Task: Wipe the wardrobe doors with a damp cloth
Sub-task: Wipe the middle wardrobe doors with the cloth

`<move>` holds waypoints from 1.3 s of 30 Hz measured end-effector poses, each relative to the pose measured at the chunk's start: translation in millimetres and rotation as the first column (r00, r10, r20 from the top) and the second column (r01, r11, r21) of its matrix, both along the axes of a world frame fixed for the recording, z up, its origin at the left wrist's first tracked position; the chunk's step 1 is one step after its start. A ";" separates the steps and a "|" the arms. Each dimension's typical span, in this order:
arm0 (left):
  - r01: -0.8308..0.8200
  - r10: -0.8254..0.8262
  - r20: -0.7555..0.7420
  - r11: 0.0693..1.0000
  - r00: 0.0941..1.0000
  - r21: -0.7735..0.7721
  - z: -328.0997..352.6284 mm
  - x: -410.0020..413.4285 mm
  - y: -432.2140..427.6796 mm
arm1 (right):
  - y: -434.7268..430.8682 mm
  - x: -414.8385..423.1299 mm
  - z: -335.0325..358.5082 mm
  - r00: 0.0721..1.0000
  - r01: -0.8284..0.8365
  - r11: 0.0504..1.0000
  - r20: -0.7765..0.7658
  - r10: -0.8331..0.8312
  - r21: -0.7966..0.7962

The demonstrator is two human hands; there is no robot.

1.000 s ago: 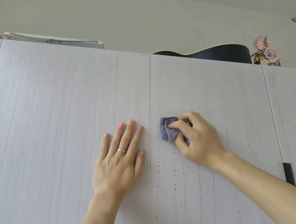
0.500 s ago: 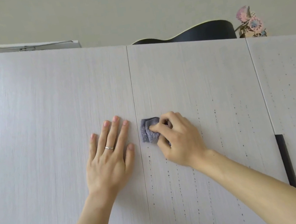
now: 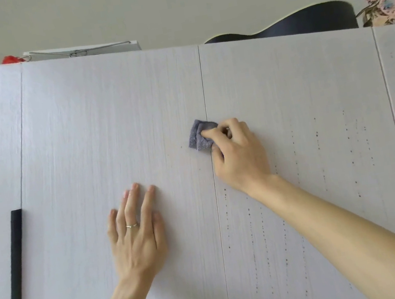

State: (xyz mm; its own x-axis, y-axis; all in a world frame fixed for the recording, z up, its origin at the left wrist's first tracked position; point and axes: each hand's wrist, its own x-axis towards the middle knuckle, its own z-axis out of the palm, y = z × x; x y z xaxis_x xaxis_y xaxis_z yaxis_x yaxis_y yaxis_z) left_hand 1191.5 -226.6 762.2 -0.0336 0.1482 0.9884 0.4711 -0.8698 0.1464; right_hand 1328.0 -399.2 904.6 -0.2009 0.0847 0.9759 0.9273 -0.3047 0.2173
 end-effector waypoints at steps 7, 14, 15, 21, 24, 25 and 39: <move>-0.047 0.047 -0.043 0.999 0.998 0.013 -5.3 -1.6 1.2 | -17.7 6.8 -49.6 0.933 0.143 0.894 0.359 0.021 -0.426; -0.030 0.029 -0.057 0.999 0.998 -0.013 -4.3 -4.4 -3.4 | -3.2 -2.4 26.2 0.999 0.015 1.000 -0.037 -0.016 -0.027; -0.020 0.020 -0.064 1.000 0.998 0.001 -4.6 -7.9 -2.7 | 5.4 -7.4 26.6 0.998 0.005 1.000 -0.060 -0.006 -0.010; -0.074 0.072 -0.031 0.994 0.997 -0.086 -45.5 -46.6 12.6 | 48.2 -41.5 -26.6 0.993 -0.063 0.988 0.085 0.076 -0.144; -0.072 0.064 -0.065 0.990 0.996 -0.124 -75.0 -65.6 20.4 | 50.8 -45.6 -71.4 0.971 -0.026 0.942 0.215 0.103 -0.333; -0.076 0.065 -0.101 0.990 0.993 -0.115 -83.3 -73.5 22.8 | 48.5 -45.8 -82.9 0.964 -0.009 0.918 0.241 0.114 -0.397; -0.150 0.087 -0.312 0.971 0.946 -0.184 -112.0 -125.3 34.6 | 110.6 -93.2 -45.1 0.987 -0.115 0.981 0.097 0.131 -0.157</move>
State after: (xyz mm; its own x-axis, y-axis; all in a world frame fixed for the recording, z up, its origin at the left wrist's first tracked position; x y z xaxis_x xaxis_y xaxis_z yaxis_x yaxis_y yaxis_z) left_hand 1066.3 -192.0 650.2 0.2303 0.3590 0.9045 0.6183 -0.7717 0.1489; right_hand 1234.8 -288.6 859.5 -0.3210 0.1974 0.9263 0.9247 -0.1461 0.3516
